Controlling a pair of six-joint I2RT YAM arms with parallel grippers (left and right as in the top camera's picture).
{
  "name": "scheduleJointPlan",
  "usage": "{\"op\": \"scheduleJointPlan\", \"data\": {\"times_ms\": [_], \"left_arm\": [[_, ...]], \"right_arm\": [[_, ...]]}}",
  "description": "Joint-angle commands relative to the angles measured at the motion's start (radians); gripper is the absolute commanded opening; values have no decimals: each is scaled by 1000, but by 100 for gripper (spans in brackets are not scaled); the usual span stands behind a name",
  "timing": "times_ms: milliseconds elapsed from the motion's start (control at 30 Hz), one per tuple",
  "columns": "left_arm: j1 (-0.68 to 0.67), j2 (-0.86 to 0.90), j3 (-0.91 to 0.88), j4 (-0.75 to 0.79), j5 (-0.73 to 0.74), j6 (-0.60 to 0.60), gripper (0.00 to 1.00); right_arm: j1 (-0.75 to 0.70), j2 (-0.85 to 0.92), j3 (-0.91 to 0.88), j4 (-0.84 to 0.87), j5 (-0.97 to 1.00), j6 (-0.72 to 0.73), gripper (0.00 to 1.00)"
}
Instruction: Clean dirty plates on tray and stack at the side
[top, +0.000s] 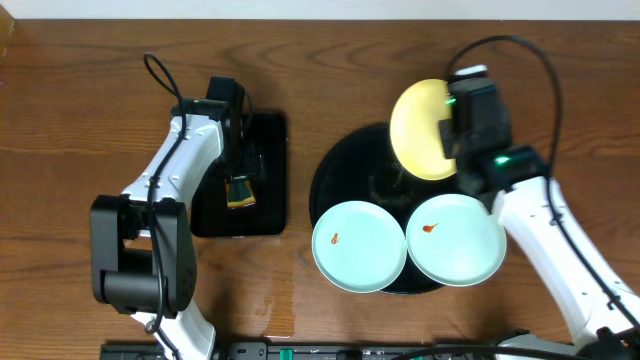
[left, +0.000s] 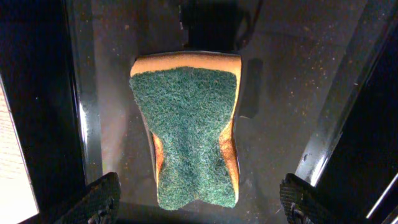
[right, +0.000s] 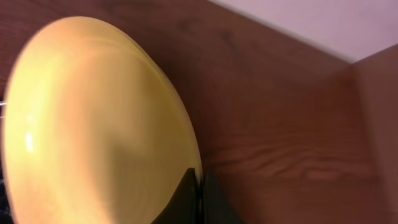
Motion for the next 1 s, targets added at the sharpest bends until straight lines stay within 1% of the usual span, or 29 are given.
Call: {"op": "scheduleJointPlan", "data": {"times_ms": [0, 167, 267, 500, 967], "left_arm": [[1, -10, 13, -2, -9, 5, 83], [1, -10, 13, -2, -9, 5, 83], [1, -10, 13, -2, -9, 5, 83], [1, -10, 13, -2, -9, 5, 83], [1, -10, 13, -2, -9, 5, 83]], "right_arm": [[114, -11, 8, 4, 305, -2, 1], [219, -11, 8, 3, 428, -28, 1], [246, -10, 8, 1, 450, -29, 1], [248, -10, 8, 1, 455, -74, 1], [247, -10, 8, 2, 476, -96, 1]]}}
